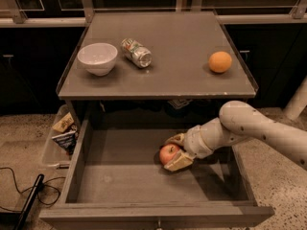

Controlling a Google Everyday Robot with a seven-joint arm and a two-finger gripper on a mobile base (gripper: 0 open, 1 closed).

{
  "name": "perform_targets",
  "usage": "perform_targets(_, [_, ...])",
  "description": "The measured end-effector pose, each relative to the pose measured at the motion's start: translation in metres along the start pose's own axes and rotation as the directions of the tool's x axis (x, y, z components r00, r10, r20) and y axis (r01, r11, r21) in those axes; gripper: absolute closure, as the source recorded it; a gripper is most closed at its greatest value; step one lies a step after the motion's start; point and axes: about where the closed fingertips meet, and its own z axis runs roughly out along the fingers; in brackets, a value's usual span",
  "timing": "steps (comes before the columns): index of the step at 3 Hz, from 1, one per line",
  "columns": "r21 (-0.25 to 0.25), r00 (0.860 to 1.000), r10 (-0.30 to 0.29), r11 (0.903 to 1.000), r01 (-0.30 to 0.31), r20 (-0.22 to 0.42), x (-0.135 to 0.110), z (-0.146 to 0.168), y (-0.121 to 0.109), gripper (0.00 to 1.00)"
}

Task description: Place apple into top drawer

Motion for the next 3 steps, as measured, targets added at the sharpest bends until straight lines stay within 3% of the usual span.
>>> perform_targets(1, [-0.001,1.0,0.0,1.0,0.0,0.0,0.0001,0.0003,0.0001,0.81])
perform_targets(3, [-0.001,1.0,0.0,1.0,0.0,0.0,0.0001,0.0004,0.0001,0.35])
